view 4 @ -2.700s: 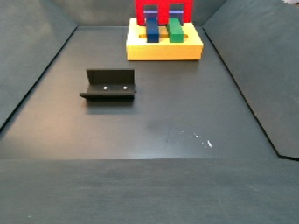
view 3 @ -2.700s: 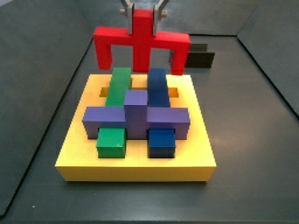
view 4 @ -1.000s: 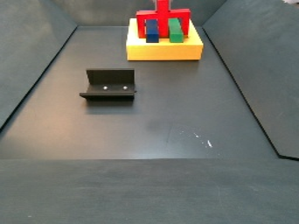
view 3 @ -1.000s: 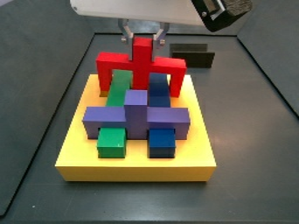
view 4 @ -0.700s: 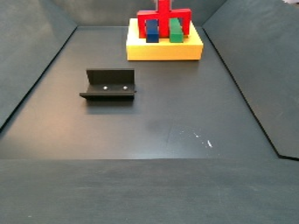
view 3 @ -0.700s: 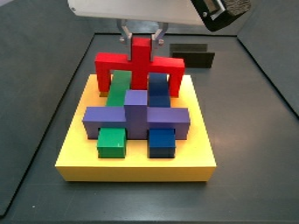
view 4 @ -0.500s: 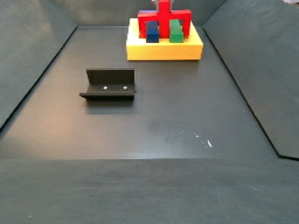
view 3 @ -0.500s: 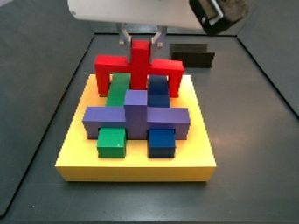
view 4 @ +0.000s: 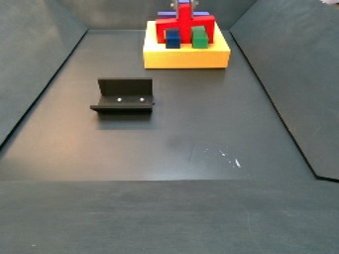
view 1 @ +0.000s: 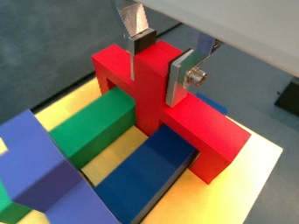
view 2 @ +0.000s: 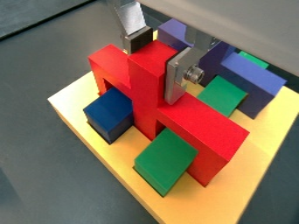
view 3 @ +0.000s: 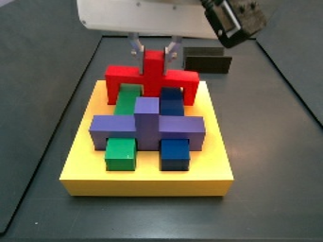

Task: Pick up the red object. Move up. Move to above the board. Insert the red object.
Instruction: Insert the red object.

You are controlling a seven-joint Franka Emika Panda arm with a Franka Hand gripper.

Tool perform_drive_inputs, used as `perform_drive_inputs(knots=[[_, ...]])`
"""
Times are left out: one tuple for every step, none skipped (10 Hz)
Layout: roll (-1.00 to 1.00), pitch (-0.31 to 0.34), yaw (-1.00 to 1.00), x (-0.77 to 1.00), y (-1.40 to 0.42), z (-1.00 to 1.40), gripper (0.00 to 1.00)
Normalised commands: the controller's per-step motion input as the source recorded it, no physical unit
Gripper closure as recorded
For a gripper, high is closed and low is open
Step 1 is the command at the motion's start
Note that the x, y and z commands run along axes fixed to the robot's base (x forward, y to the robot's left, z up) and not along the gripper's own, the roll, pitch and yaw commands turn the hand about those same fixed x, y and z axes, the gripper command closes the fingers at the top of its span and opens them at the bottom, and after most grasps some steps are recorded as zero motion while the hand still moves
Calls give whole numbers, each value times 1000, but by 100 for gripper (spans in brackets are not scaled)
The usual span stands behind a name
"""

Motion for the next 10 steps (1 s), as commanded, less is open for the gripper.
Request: perform_drive_inputs(knots=[[39, 0, -269, 254, -43, -223, 100], [0, 0, -263, 171, -9, -163, 100], [0, -80, -217, 0, 0, -320, 100], [-154, -200, -57, -131, 51, -546, 100], [-183, -271, -14, -269, 114, -551, 100], [-221, -354, 0, -386, 143, -380, 100], [-77, -326, 0, -311, 0, -577, 100], [0, -284, 0, -289, 0, -706, 100], [0, -183, 0, -177, 0, -574, 100], [0, 0, 0, 0, 0, 0, 100]])
